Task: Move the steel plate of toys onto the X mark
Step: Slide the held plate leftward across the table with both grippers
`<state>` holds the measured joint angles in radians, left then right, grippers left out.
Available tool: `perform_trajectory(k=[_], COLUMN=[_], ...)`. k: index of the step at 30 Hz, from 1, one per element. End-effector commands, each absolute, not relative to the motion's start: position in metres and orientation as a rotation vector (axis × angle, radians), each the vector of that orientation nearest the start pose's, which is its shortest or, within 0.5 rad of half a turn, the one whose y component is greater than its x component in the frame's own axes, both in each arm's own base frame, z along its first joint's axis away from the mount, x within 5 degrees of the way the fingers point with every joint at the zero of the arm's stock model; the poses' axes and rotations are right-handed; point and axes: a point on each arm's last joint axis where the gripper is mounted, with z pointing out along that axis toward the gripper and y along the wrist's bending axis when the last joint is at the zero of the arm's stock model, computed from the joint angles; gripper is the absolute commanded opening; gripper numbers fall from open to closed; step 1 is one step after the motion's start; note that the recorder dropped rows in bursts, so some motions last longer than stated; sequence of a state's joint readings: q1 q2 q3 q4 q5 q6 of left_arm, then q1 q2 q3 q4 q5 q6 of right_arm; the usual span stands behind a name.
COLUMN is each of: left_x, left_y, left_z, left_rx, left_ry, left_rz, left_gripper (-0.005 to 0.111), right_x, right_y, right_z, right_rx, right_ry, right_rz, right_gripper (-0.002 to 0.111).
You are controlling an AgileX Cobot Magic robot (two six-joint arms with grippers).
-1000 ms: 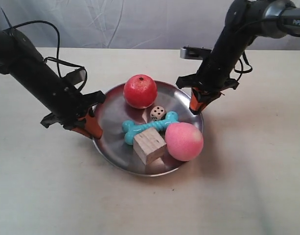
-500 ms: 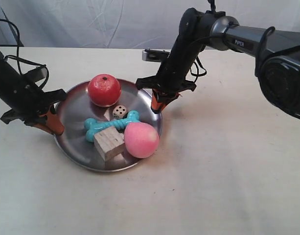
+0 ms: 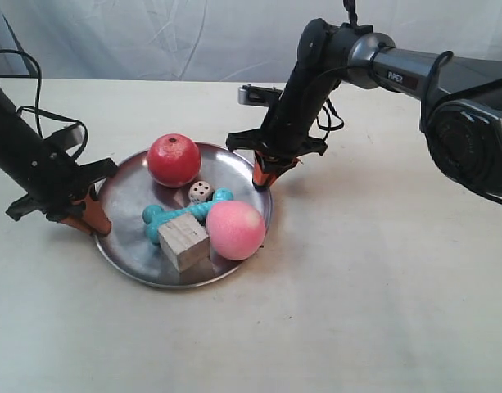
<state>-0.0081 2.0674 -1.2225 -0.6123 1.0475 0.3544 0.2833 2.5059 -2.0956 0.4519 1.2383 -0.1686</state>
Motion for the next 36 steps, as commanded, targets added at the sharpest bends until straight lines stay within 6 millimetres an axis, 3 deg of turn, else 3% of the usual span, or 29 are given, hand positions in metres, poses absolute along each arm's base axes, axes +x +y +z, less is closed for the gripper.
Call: perform_trajectory(k=[1,4,9,12,17,26,32,36], left_x=[0.360,0.361,0.362,0.363,0.363,0.360,0.360,0.362], left_y=[-0.049,-0.043,-0.036,-0.038,-0.038,-0.040,-0.039,-0.039], left_z=[0.120,0.120,0.121,0.122,0.122,0.123,0.123,0.122], left_rx=[-0.130,-0.161,-0.205,-0.228,-0.237,-0.204,-0.205,-0.182], left_ry=[3.111,3.104,3.091,3.074,3.069,3.091,3.090,3.074], left_rz=[-0.891,-0.898,-0.918,-0.948,-0.958,-0.993,-0.991,-0.970], left_gripper=[0.000,0.003,0.024,0.039,0.055,0.058,0.058,0.058], right_x=[0.465,0.465,0.465,0.465,0.465,0.468,0.471,0.471], right_y=[0.207,0.207,0.207,0.206,0.205,0.192,0.184,0.182], right_z=[0.137,0.137,0.137,0.137,0.136,0.135,0.136,0.135], right_rx=[-0.341,-0.341,-0.342,-0.347,-0.357,-0.340,-0.326,-0.341], right_ry=[2.954,2.954,2.954,2.957,2.963,2.989,2.987,2.994], right_rz=[1.027,1.027,1.025,1.013,0.988,0.880,0.862,0.822], right_gripper=[-0.001,0.004,0.032,0.032,0.032,0.033,0.048,0.049])
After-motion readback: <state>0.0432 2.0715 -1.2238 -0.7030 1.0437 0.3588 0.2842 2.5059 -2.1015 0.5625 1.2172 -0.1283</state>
